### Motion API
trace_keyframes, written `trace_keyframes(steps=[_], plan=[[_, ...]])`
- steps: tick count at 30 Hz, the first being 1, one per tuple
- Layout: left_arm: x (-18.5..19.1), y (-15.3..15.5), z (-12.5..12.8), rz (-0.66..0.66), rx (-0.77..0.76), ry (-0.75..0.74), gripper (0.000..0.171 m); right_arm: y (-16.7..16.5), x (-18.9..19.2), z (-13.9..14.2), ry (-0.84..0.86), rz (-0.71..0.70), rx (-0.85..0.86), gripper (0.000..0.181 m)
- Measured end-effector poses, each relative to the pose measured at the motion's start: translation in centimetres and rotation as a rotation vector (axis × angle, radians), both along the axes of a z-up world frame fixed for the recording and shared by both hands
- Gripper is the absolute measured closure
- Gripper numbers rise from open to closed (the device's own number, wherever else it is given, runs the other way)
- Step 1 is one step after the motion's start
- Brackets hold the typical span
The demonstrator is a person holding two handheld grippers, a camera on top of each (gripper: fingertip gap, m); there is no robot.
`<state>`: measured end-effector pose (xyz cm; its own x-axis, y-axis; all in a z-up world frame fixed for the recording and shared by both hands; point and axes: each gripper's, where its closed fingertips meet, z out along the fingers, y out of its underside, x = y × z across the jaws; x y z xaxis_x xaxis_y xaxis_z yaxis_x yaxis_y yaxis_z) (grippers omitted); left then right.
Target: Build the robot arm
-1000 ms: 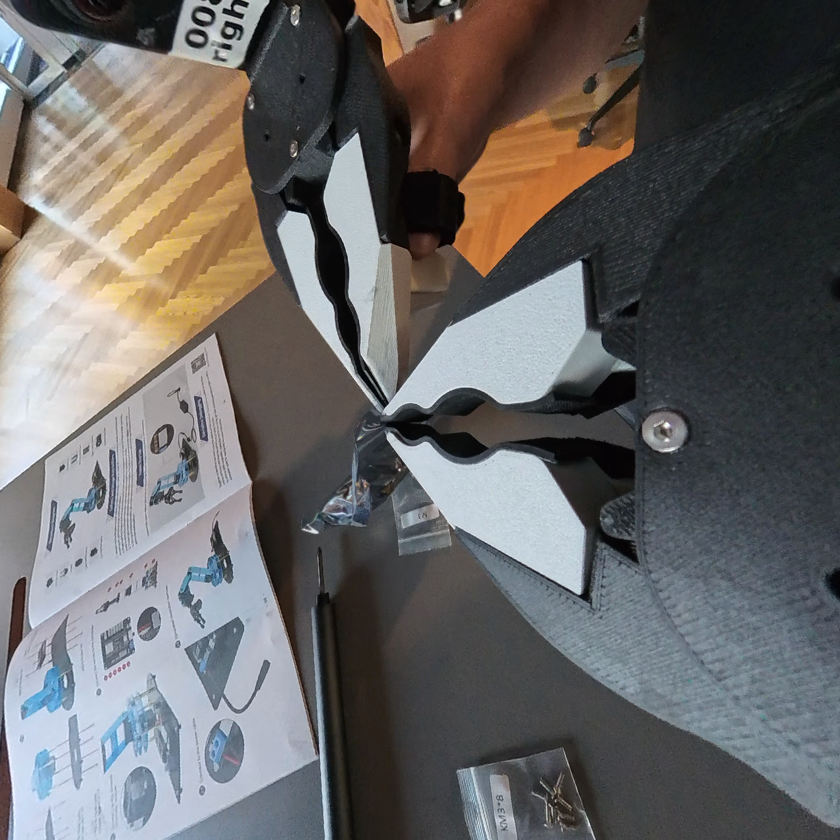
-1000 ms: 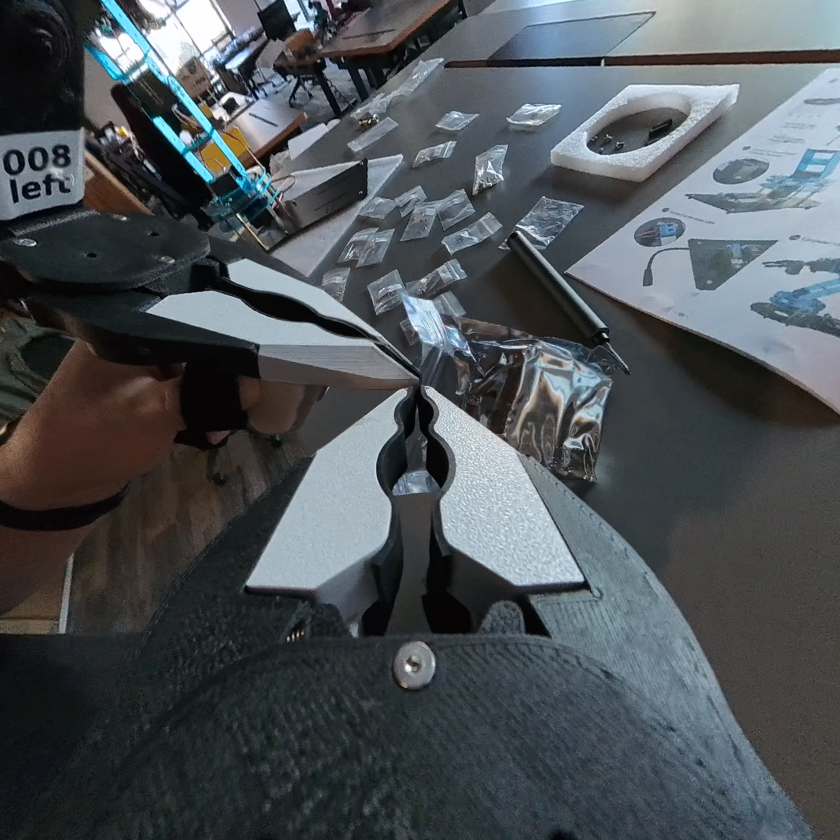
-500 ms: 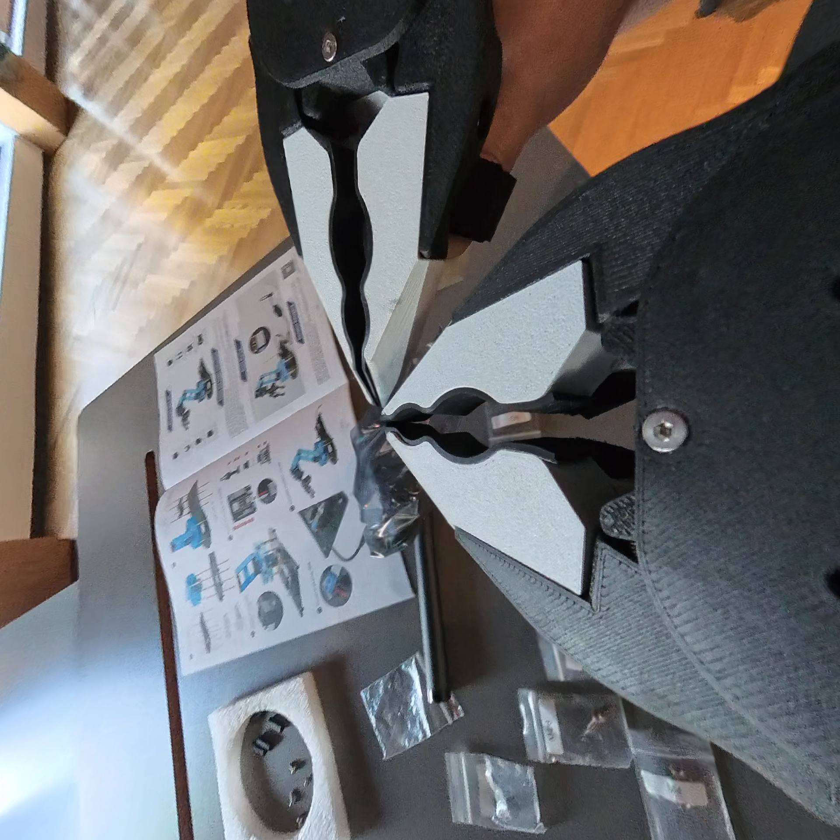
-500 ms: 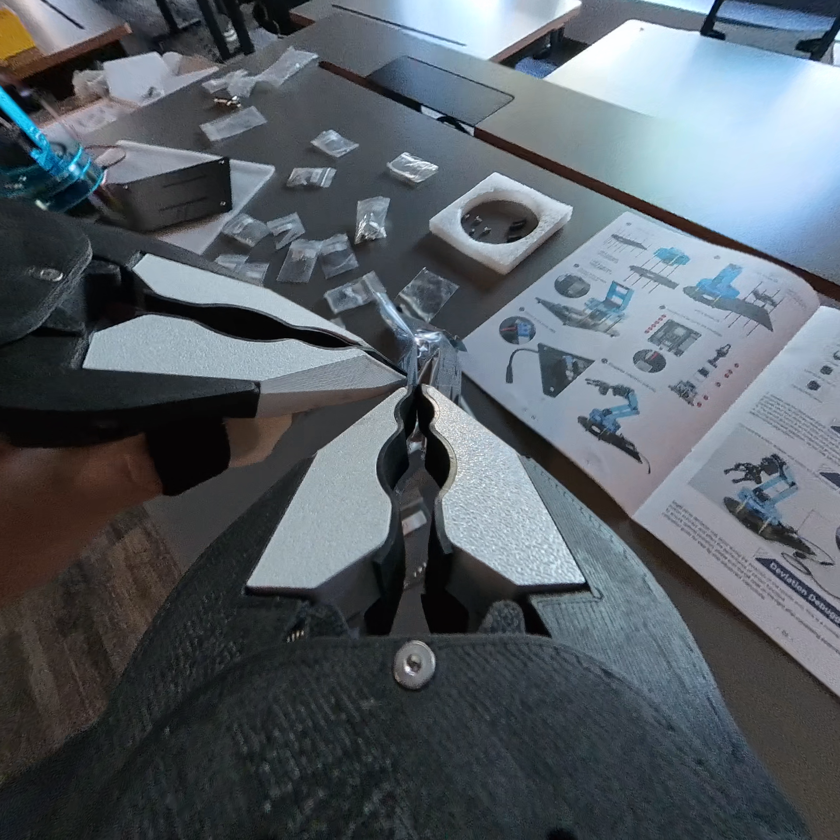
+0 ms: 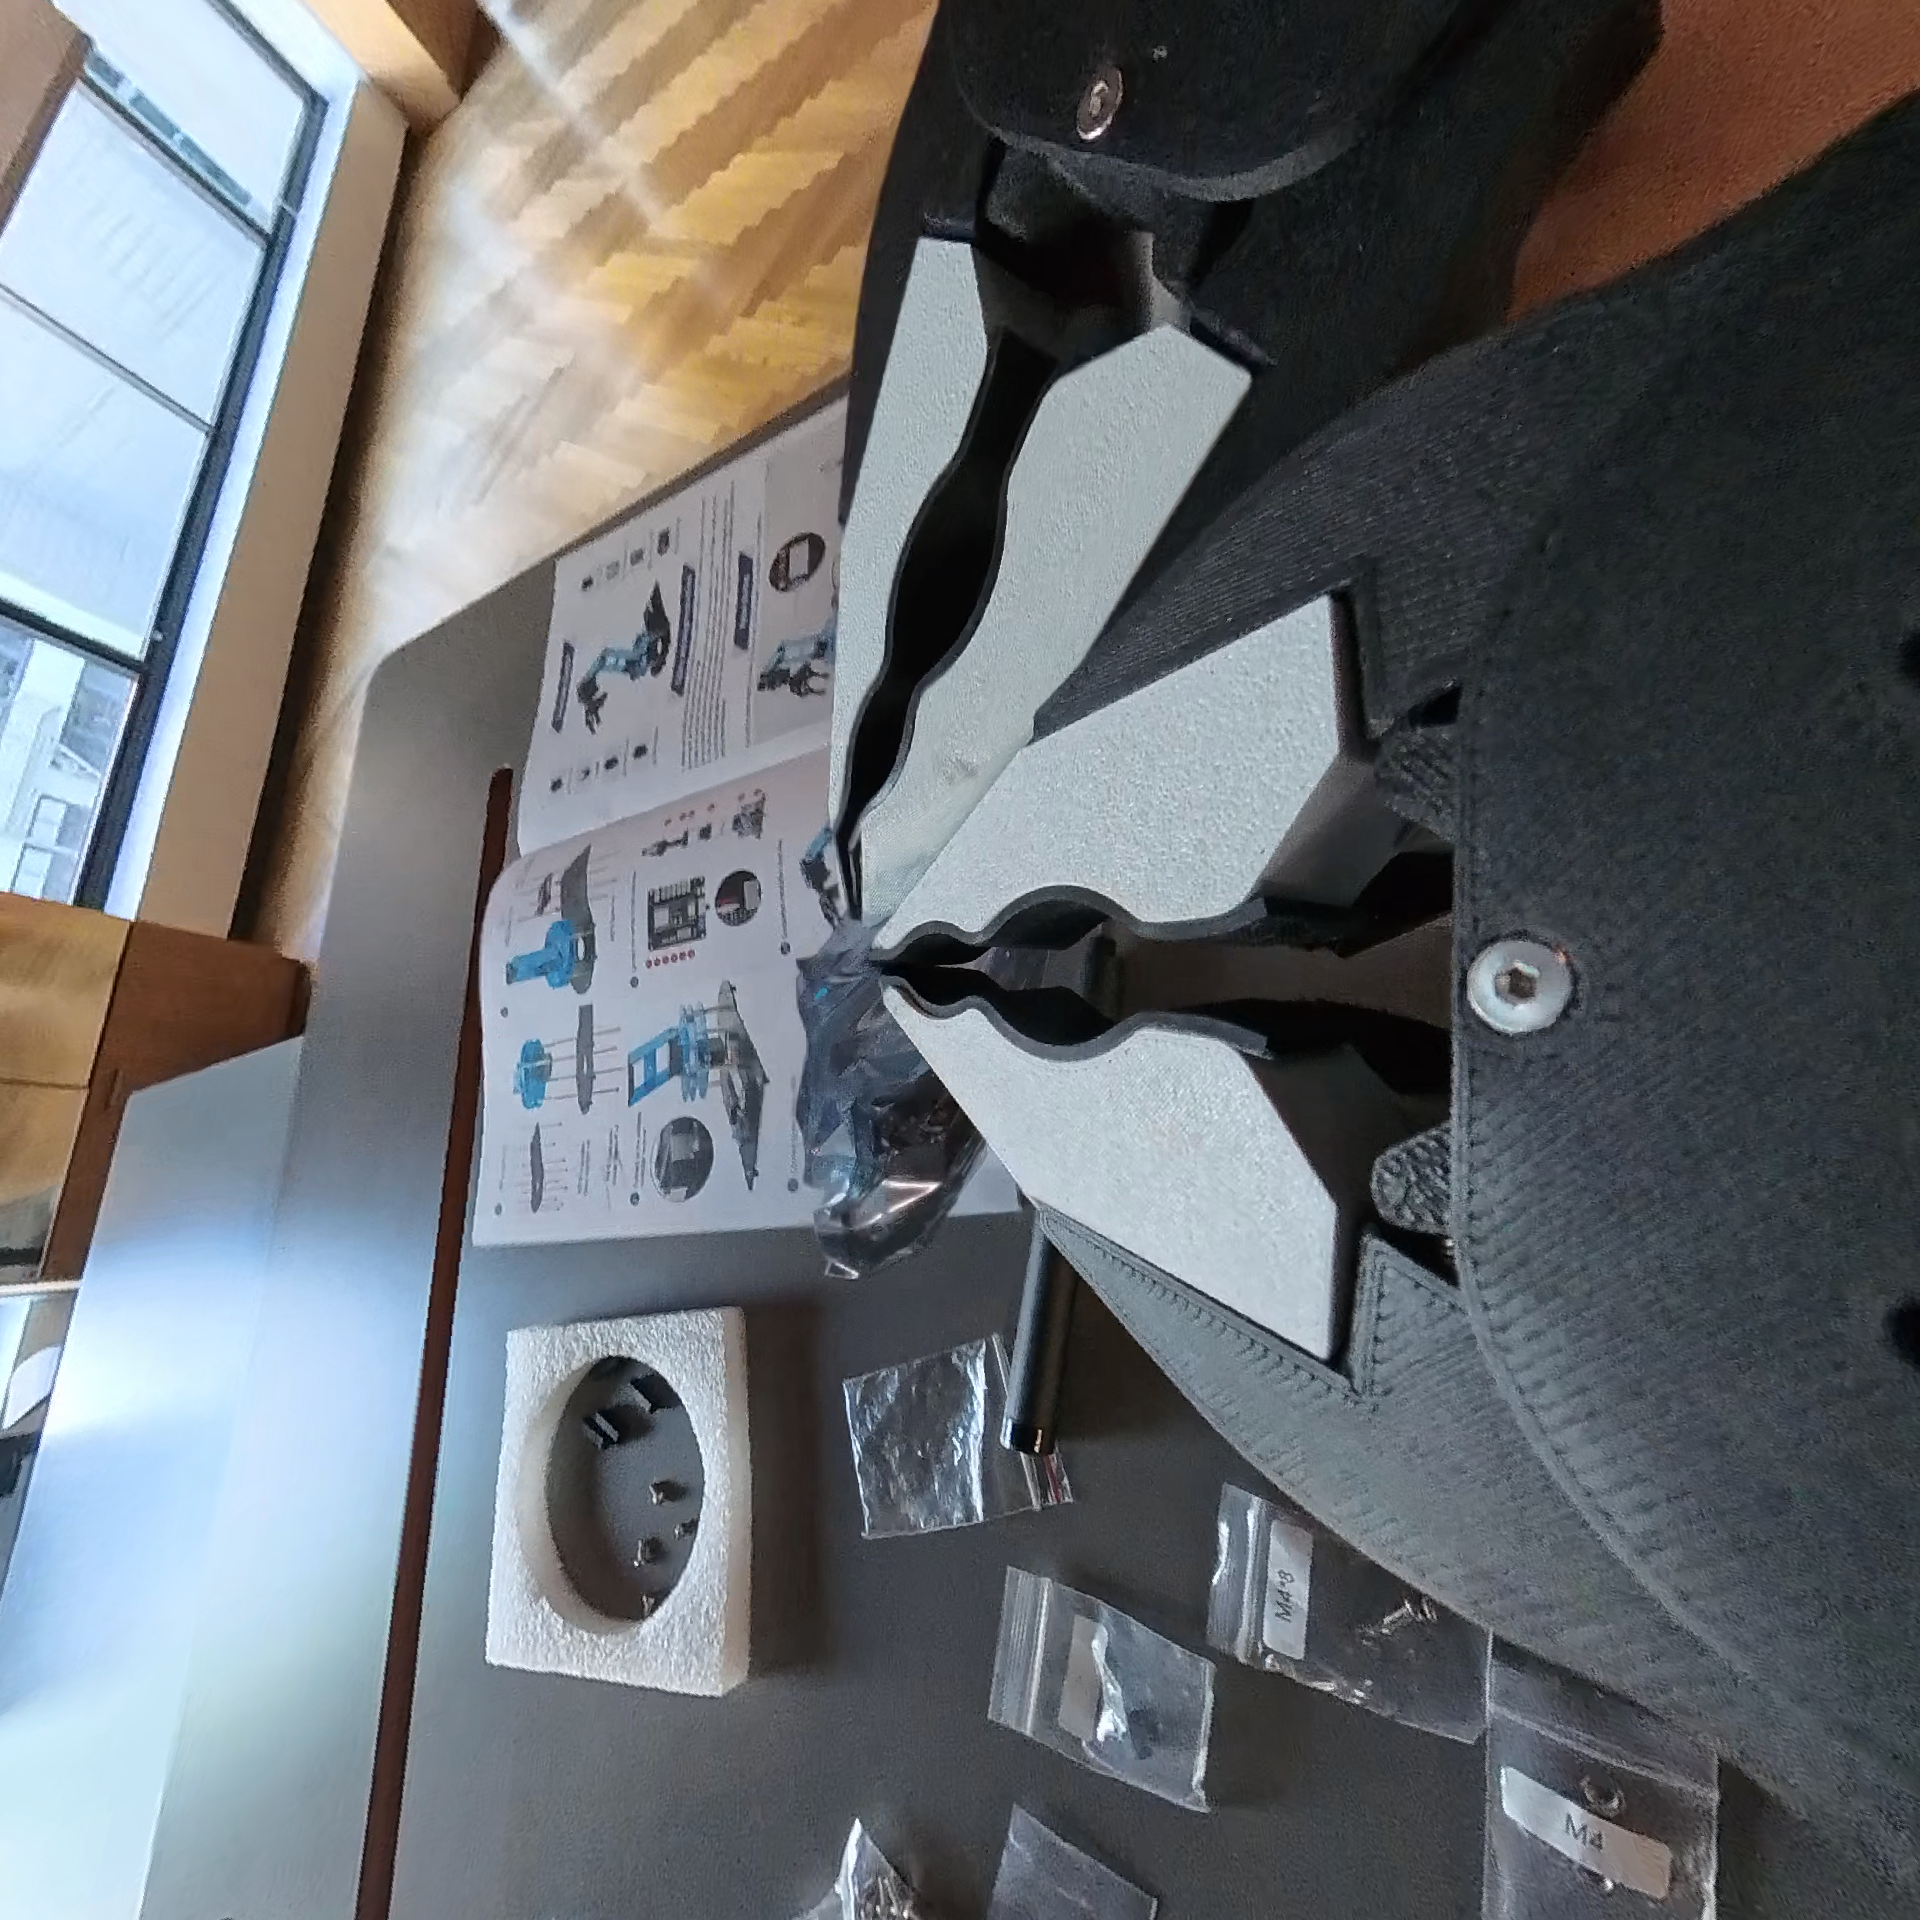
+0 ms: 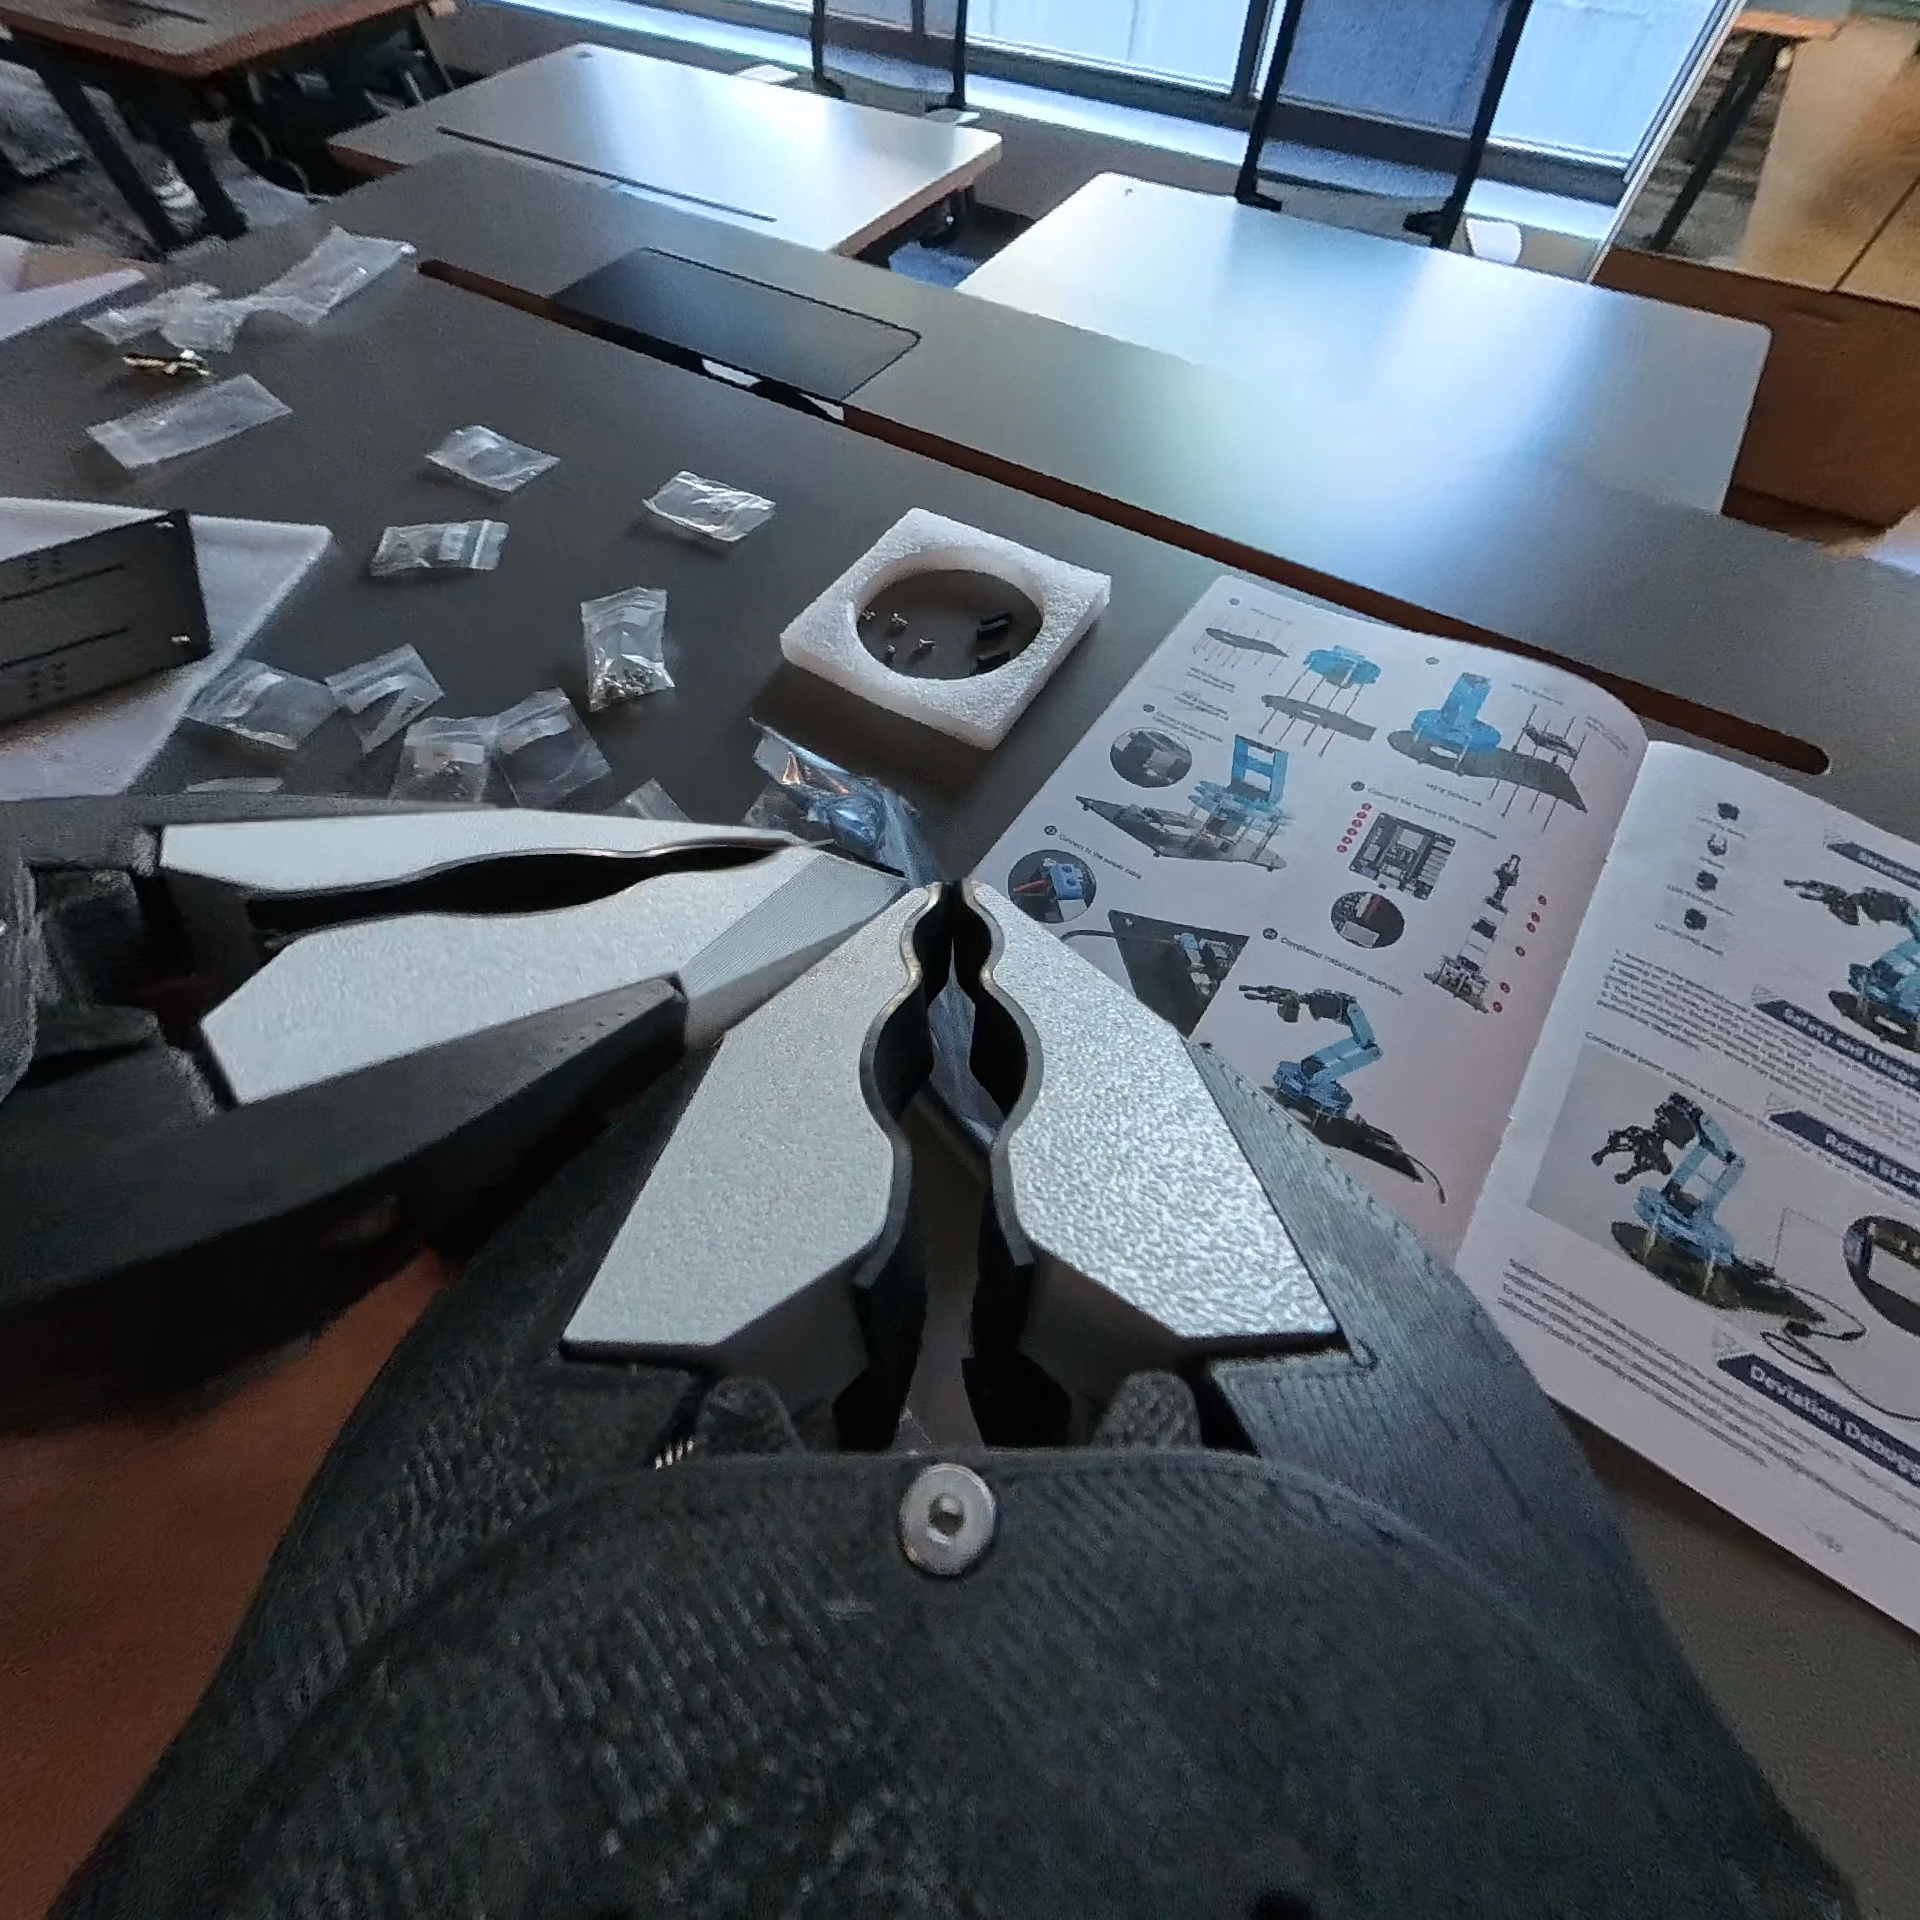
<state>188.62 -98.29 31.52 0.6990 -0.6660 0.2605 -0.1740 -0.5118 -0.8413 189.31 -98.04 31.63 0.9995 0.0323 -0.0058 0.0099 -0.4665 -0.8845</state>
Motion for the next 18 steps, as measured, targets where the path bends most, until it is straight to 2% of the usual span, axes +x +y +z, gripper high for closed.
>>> trace_keyframes(steps=[4, 8, 14, 16, 18], plan=[[-0.7, -0.1, -0.8, 0.002, 0.001, -0.01, 0.171, 0.1, -0.6, -0.7, 0.0, 0.016, 0.004, 0.181], [-1.7, 0.0, -0.8, -0.004, 0.005, 0.011, 0.171, 0.2, -1.6, -0.7, -0.077, 0.039, 0.003, 0.181], [-2.8, -0.3, -1.4, -0.021, -0.021, 0.028, 0.171, 0.0, -2.7, -1.2, -0.054, 0.083, -0.013, 0.181], [-2.8, -0.7, -1.4, -0.071, -0.015, 0.013, 0.171, -0.3, -2.8, -1.2, -0.071, 0.126, -0.016, 0.181], [-3.7, -1.0, -1.0, -0.106, 0.028, 0.0, 0.171, -0.9, -4.3, -1.0, -0.046, 0.29, 0.005, 0.181]])
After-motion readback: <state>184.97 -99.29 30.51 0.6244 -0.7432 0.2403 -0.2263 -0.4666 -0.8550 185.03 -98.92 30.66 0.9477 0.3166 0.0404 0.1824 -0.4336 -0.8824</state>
